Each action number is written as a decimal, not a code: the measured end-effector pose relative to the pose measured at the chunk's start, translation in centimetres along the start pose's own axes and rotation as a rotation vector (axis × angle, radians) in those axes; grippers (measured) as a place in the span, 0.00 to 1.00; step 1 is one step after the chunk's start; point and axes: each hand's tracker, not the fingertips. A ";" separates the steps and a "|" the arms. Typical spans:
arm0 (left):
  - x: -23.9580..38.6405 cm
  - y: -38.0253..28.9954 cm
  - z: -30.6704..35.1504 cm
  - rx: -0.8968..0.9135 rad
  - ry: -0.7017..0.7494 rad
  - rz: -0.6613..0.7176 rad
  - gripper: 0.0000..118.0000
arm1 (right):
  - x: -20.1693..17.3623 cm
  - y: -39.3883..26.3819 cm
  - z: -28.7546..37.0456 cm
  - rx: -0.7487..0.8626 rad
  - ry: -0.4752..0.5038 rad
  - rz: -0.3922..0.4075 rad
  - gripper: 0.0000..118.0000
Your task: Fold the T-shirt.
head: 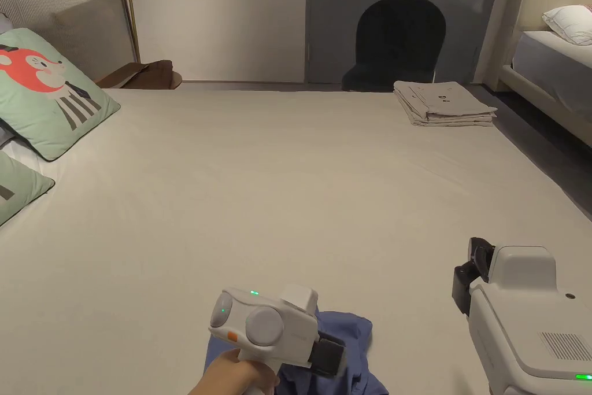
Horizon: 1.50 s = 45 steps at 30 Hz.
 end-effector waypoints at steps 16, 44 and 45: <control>-3.3 -3.1 9.8 0.552 0.258 0.044 0.25 | -1.9 0.5 0.0 0.006 0.037 0.010 0.00; 2.8 -5.9 -4.7 0.308 0.319 -0.119 0.00 | 0.2 -0.8 -0.7 -0.037 0.002 0.018 0.00; 3.0 -5.8 -4.8 0.308 0.315 -0.118 0.00 | 0.3 -0.8 -0.8 -0.037 -0.002 0.019 0.00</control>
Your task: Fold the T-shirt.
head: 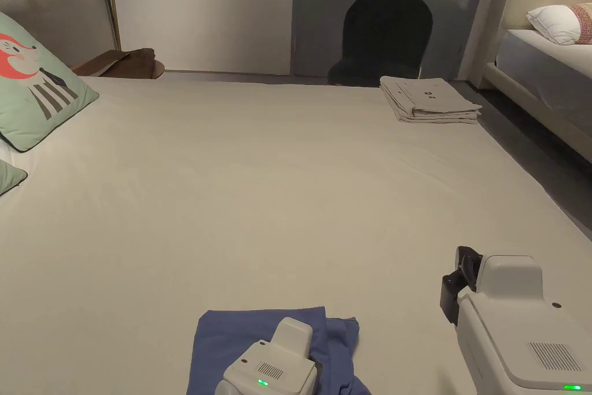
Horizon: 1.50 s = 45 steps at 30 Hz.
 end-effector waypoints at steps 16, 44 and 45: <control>0.6 1.9 2.9 0.103 -0.150 0.090 0.00 | 0.0 0.2 0.4 0.004 -0.007 -0.003 0.00; -17.2 7.1 18.0 0.540 0.293 0.140 0.00 | -5.5 3.6 3.7 0.181 0.055 0.008 0.00; -17.4 7.0 18.1 0.537 0.298 0.140 0.00 | -5.4 3.5 3.6 0.181 0.058 0.007 0.00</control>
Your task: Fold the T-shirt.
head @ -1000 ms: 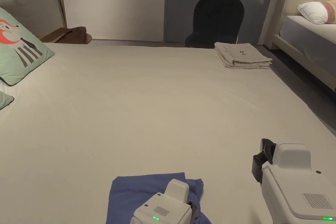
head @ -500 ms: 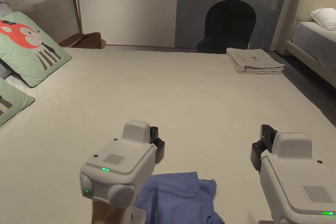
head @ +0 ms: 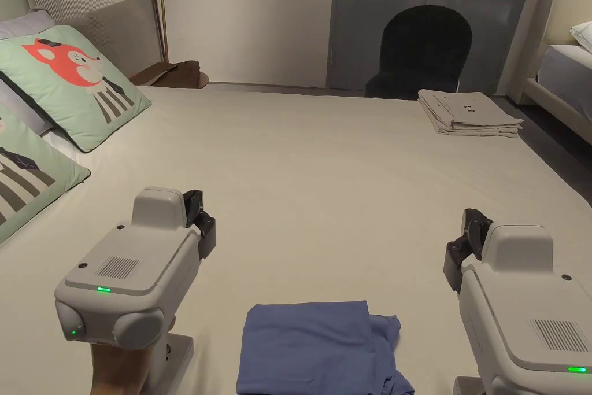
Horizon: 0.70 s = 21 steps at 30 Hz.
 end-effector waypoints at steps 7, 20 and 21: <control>-0.1 -0.1 0.1 -0.002 0.003 0.010 0.00 | -0.5 -0.1 -0.2 -0.009 0.013 -0.001 0.00; -0.9 -0.9 0.1 -0.027 -0.002 0.038 0.00 | -6.8 -7.6 -5.7 -0.320 0.187 0.010 0.00; -1.0 -1.0 0.1 -0.031 -0.003 0.039 0.00 | -7.4 -8.7 -6.0 -0.355 0.208 0.002 0.00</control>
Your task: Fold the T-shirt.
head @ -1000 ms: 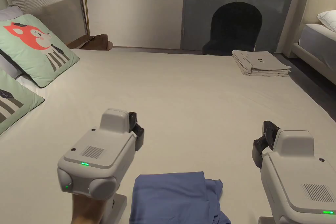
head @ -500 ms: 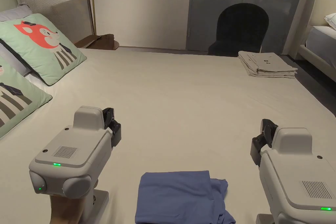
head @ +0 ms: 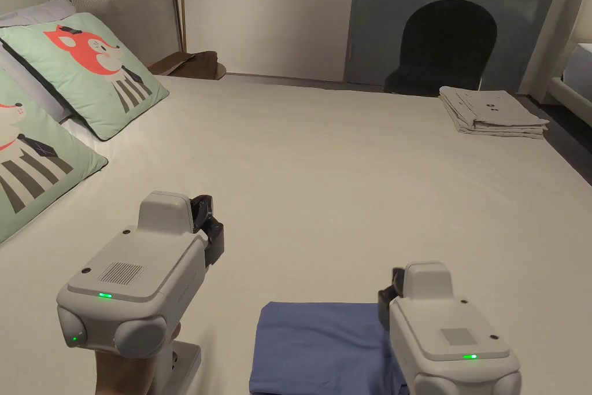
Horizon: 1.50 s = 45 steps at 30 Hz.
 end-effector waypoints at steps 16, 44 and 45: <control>-0.6 -4.3 -1.6 -0.217 -0.056 0.066 0.00 | -2.3 -8.4 -5.7 -0.338 -0.015 0.045 0.00; 1.6 -15.5 -11.9 -1.011 -0.443 0.555 0.34 | 0.0 -8.0 -5.8 -0.387 0.055 -0.066 0.00; 1.7 -15.6 -11.8 -1.003 -0.439 0.549 0.21 | 0.1 -8.0 -5.8 -0.387 0.057 -0.070 0.00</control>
